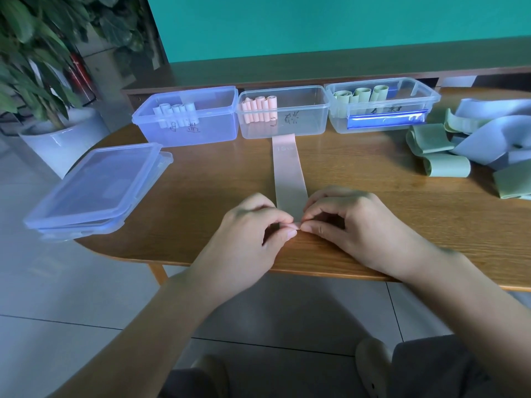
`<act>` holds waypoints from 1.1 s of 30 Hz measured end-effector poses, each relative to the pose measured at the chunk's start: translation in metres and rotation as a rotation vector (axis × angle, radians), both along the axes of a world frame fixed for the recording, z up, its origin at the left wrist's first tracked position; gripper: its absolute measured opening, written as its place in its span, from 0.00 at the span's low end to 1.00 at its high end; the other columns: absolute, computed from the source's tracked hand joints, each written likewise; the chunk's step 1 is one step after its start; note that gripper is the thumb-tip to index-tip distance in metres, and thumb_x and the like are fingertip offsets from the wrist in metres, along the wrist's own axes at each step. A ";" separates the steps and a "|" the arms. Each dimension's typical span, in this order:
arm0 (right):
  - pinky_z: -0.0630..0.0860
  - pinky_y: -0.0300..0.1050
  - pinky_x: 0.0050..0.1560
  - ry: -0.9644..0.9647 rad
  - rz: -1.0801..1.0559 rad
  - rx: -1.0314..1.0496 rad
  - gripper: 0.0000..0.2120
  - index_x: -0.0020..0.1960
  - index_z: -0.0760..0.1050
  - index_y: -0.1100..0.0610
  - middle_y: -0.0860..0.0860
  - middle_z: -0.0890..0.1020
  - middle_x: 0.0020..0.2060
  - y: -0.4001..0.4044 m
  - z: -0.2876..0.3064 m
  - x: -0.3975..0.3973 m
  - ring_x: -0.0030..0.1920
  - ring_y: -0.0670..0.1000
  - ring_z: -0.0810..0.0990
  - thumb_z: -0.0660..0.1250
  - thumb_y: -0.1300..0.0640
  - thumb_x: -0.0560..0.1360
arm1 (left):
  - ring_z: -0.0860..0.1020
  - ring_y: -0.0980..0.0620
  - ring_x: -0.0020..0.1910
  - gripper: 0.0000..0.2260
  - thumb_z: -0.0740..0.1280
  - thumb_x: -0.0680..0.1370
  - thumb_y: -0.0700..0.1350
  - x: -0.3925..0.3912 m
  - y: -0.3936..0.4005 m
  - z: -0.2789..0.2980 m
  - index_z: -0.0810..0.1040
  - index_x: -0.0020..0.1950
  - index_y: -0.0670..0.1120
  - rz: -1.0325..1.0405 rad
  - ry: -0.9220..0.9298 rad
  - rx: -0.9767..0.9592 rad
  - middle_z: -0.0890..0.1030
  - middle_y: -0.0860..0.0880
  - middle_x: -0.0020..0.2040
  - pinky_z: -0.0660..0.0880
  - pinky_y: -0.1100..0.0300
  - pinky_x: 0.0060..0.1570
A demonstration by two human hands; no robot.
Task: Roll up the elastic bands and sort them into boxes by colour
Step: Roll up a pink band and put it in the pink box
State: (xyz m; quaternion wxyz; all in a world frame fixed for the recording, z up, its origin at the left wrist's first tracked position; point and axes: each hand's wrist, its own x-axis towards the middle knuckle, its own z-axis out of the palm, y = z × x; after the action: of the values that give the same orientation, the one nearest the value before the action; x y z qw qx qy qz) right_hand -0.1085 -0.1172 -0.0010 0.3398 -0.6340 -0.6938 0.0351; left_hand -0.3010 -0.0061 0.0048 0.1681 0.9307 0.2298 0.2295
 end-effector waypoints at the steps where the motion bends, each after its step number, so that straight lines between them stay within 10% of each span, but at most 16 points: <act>1: 0.76 0.43 0.55 -0.002 -0.002 0.000 0.07 0.50 0.84 0.51 0.44 0.81 0.50 0.001 0.000 0.000 0.52 0.44 0.80 0.69 0.50 0.78 | 0.74 0.61 0.49 0.09 0.67 0.80 0.52 0.000 0.000 0.000 0.84 0.56 0.52 0.003 0.003 0.008 0.74 0.60 0.52 0.69 0.75 0.47; 33: 0.68 0.27 0.53 -0.055 -0.068 0.032 0.07 0.50 0.85 0.53 0.46 0.80 0.50 0.014 -0.001 0.009 0.48 0.39 0.77 0.70 0.53 0.79 | 0.73 0.67 0.48 0.03 0.69 0.79 0.48 0.017 0.014 0.003 0.83 0.50 0.52 -0.017 -0.045 0.024 0.76 0.59 0.47 0.67 0.78 0.46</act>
State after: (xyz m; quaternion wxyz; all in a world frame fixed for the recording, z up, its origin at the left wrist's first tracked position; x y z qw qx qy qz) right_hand -0.0991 -0.1030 -0.0025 0.3317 -0.6525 -0.6813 -0.0051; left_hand -0.2839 0.0083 0.0074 0.1640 0.9292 0.2154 0.2515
